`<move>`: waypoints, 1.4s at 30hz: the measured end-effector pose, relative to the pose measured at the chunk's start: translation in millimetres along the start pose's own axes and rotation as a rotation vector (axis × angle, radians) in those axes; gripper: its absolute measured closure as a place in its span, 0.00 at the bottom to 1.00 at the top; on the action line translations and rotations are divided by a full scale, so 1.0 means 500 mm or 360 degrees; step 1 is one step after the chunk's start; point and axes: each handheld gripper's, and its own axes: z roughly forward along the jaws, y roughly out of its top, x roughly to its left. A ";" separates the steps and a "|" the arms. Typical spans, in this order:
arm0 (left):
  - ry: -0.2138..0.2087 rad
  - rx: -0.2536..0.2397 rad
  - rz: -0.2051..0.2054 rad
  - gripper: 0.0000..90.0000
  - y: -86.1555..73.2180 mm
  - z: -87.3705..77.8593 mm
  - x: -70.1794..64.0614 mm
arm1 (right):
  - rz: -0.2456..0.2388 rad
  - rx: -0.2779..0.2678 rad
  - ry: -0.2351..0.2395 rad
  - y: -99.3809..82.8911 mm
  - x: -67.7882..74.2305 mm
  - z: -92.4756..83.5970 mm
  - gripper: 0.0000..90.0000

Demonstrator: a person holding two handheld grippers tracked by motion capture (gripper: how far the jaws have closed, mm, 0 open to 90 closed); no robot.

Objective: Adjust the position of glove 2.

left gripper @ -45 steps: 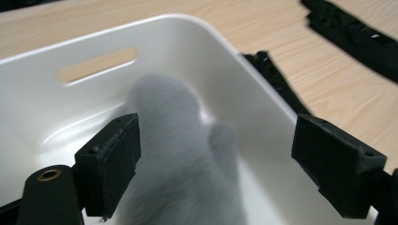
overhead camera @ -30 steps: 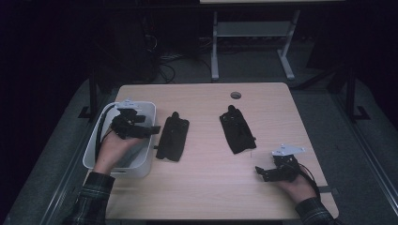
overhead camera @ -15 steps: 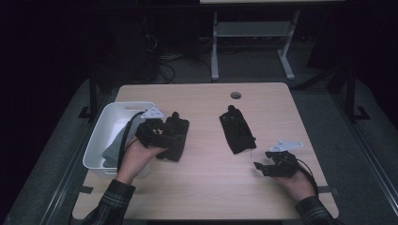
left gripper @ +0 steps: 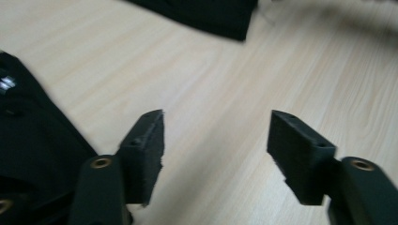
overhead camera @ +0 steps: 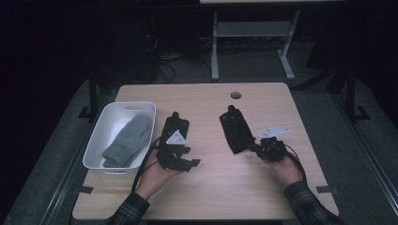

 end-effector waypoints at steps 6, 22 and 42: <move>-0.0024 0.0120 0.0054 0.30 -0.028 0.039 -0.016 | -0.0023 0.0025 -0.0001 0.024 -0.013 0.037 1.00; -0.0009 0.0117 0.0046 0.26 -0.034 0.051 -0.019 | -0.0005 0.0132 0.0024 -0.001 -0.021 0.052 1.00; 0.0008 0.0133 0.0047 0.26 -0.033 0.046 -0.012 | -0.0071 0.0203 0.0184 -0.073 0.057 -0.031 1.00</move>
